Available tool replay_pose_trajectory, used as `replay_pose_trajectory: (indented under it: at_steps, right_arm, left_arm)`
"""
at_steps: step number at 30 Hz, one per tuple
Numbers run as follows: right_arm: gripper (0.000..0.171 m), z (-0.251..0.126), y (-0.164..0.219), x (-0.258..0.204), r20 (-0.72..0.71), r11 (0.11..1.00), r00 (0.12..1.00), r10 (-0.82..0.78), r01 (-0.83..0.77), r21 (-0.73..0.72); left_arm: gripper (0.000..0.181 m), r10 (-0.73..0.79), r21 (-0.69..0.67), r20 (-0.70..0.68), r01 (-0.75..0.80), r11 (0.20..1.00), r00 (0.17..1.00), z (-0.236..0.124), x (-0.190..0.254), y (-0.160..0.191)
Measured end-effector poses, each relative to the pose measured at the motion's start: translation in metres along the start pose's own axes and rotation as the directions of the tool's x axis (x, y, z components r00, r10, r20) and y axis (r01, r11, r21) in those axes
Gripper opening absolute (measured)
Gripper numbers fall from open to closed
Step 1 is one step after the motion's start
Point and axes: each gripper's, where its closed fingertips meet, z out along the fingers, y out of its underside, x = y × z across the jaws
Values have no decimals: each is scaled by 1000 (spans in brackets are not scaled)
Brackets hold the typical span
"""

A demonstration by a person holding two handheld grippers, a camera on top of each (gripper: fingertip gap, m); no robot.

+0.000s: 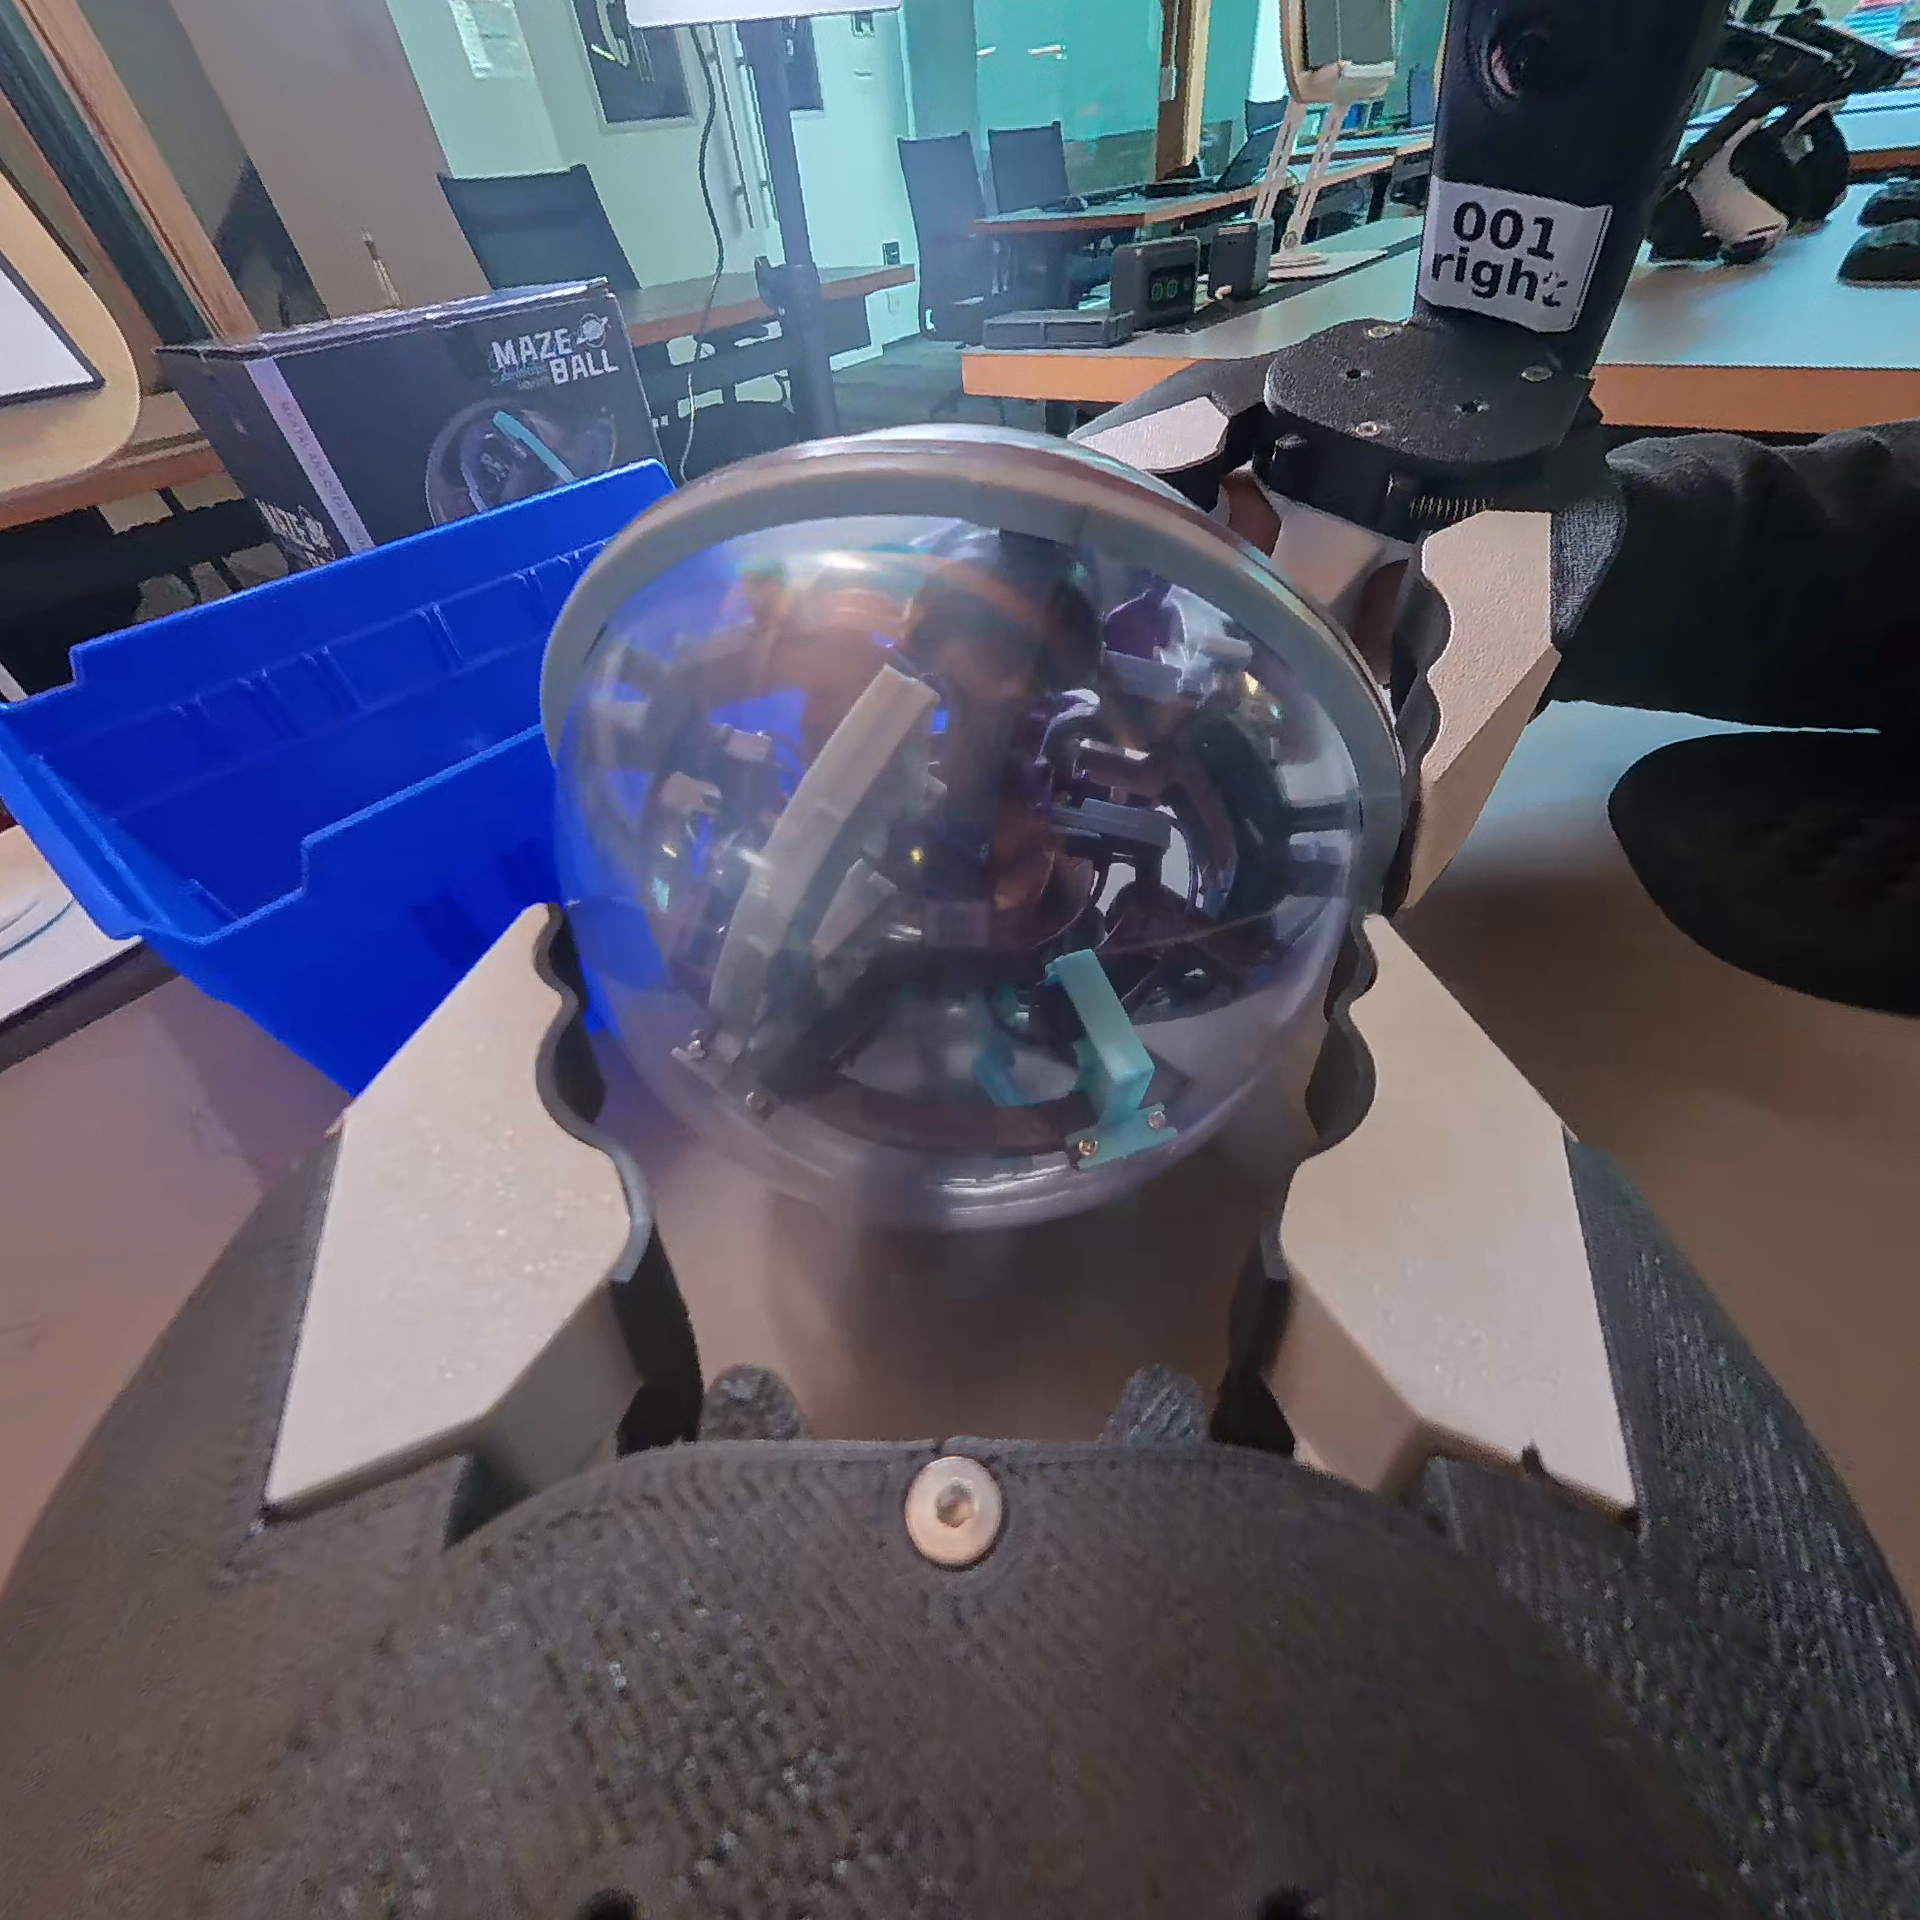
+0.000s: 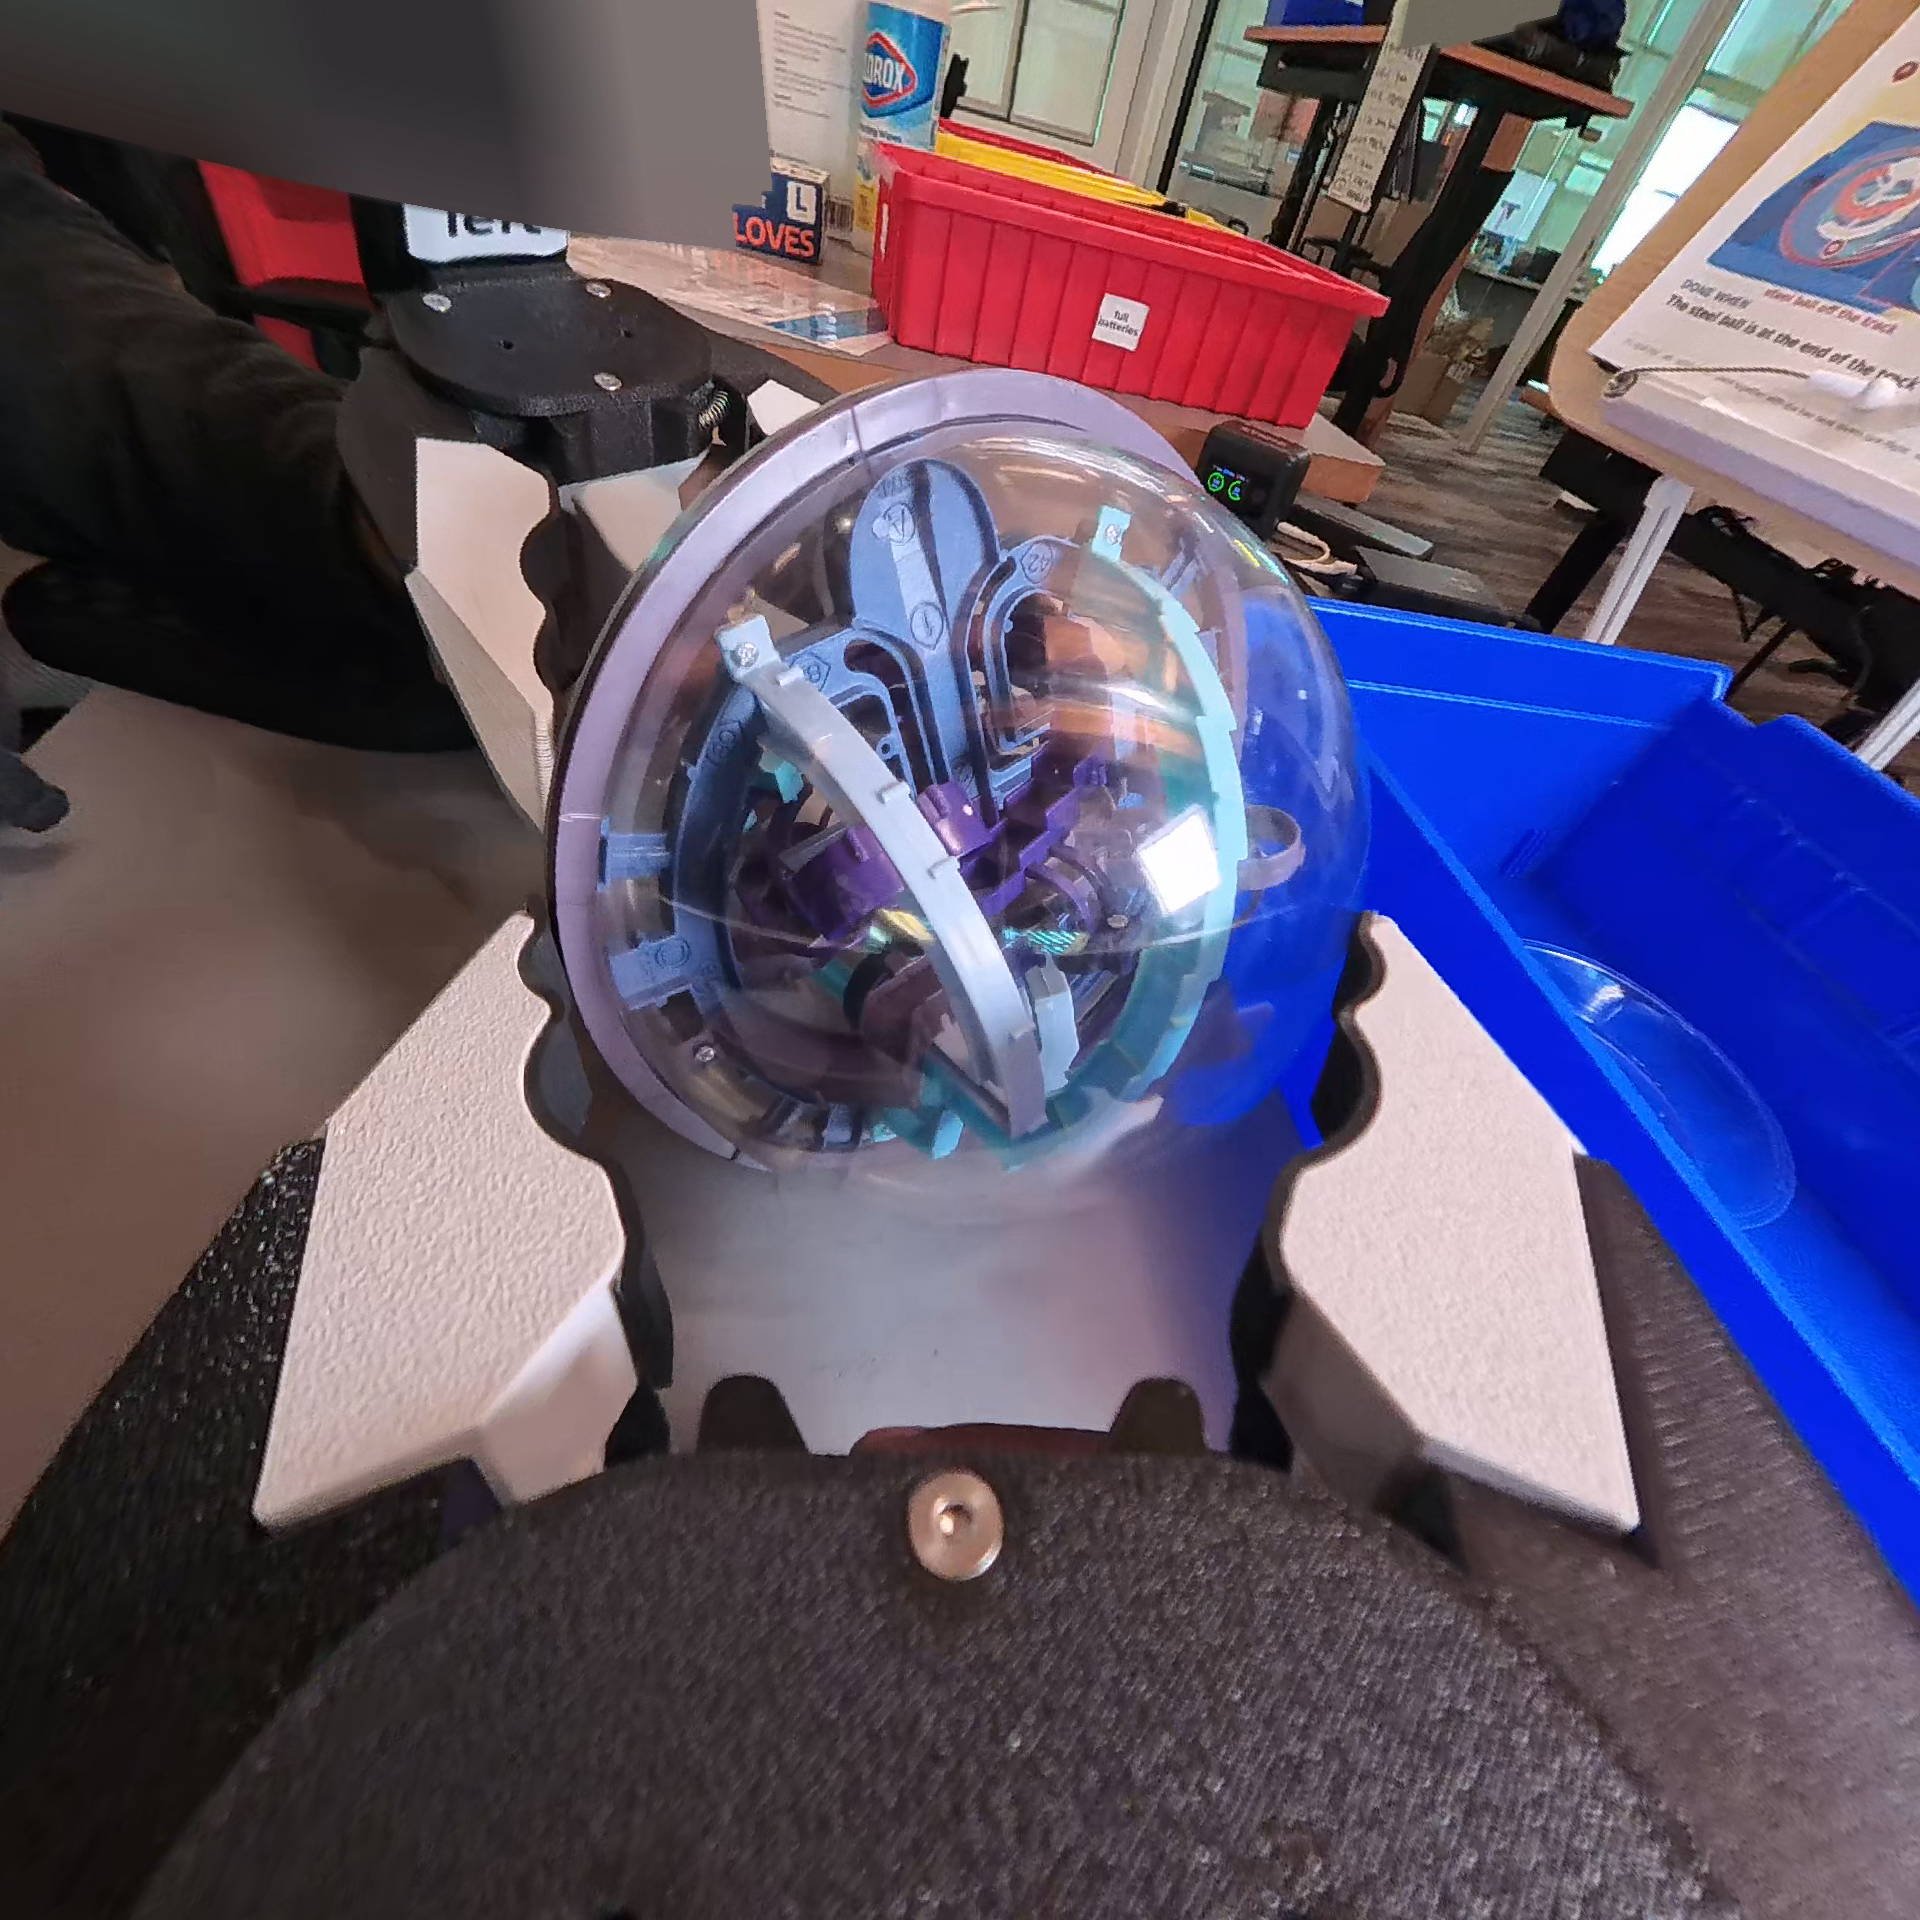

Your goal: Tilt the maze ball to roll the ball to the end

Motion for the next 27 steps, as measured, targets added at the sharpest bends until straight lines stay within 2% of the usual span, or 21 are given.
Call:
replay_pose_trajectory:
  at_steps: [9, 14, 20, 27]
  right_arm:
    - [142, -3, 2, -10, 17, 998, 998, -54, 54, -34]
    - [141, -7, 5, -17, 16, 990, 993, -115, 116, -84]
    - [140, -6, 4, -27, 11, 974, 980, -200, 200, -109]
    - [139, -5, 4, -27, 6, 982, 984, -176, 176, -73]
  left_arm:
    - [131, -7, 35, -35, 9, 999, 999, -13, 8, -1]
    - [119, -30, 82, -126, 40, 996, 992, -26, 9, -5]
    - [135, -54, 97, -202, 75, 992, 978, -29, 4, -3]
    - [134, -44, 72, -228, 62, 995, 973, -21, 13, 5]
